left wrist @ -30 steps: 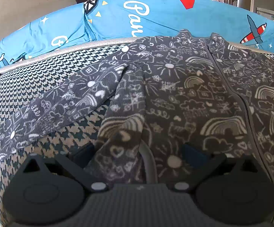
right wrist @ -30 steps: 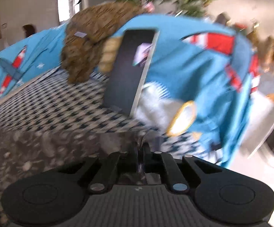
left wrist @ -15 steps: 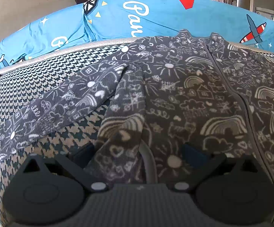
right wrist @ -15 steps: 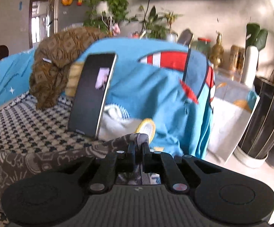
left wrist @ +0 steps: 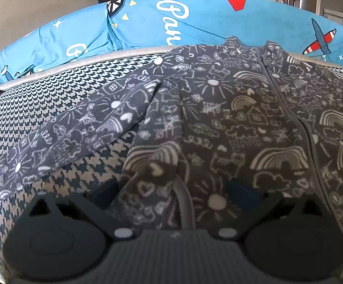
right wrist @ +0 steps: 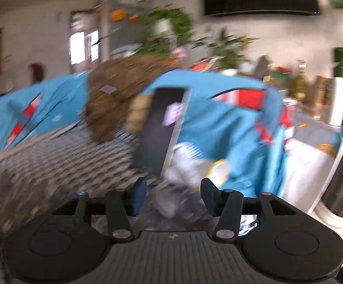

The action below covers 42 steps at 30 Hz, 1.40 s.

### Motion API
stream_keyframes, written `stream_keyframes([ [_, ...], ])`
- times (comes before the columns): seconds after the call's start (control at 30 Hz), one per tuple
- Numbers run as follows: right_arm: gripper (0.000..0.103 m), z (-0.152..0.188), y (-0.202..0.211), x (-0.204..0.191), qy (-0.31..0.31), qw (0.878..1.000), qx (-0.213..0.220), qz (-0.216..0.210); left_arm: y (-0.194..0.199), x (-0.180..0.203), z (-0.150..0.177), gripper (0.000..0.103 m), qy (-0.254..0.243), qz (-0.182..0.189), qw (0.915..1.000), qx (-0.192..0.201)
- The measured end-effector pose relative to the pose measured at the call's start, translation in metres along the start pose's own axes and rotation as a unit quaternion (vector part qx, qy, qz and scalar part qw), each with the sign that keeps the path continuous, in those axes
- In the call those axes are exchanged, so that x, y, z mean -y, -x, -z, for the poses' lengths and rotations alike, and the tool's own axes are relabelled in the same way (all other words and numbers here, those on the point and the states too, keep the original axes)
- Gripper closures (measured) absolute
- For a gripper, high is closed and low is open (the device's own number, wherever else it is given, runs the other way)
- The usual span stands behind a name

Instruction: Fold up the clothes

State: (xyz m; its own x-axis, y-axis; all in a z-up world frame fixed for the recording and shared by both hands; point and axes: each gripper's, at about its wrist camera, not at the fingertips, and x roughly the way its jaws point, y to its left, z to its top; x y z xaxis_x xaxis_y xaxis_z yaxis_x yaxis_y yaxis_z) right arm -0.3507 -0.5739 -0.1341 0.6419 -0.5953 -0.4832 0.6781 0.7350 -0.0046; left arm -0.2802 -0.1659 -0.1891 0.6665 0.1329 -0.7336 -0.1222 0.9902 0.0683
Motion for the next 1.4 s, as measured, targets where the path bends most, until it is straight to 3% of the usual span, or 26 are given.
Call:
stream_keyframes([
  [0.13,0.05,0.017,-0.003,-0.023,0.029,0.998,-0.036,-0.052,0.0,-0.001,-0.001,0.0,0.005,-0.001,1.0,-0.005],
  [0.27,0.05,0.027,-0.003,-0.042,0.053,0.995,-0.05,-0.075,0.0,0.0,-0.002,0.0,0.009,-0.003,0.9999,-0.011],
  [0.63,0.04,0.045,-0.008,-0.06,0.067,0.992,-0.083,-0.073,-0.001,-0.001,-0.005,0.0,0.022,-0.004,0.9994,-0.028],
  [1.13,0.029,0.047,-0.008,-0.066,0.065,0.993,-0.078,-0.053,-0.002,-0.001,-0.005,0.0,0.025,-0.003,0.9992,-0.031],
  [1.27,0.029,0.048,0.007,-0.071,0.08,0.994,-0.044,-0.06,-0.002,-0.001,-0.005,0.0,0.029,-0.004,0.999,-0.033],
  [1.4,0.029,0.052,0.019,-0.085,0.114,0.988,-0.039,-0.092,0.0,-0.001,-0.005,0.0,0.033,-0.006,0.9989,-0.034],
])
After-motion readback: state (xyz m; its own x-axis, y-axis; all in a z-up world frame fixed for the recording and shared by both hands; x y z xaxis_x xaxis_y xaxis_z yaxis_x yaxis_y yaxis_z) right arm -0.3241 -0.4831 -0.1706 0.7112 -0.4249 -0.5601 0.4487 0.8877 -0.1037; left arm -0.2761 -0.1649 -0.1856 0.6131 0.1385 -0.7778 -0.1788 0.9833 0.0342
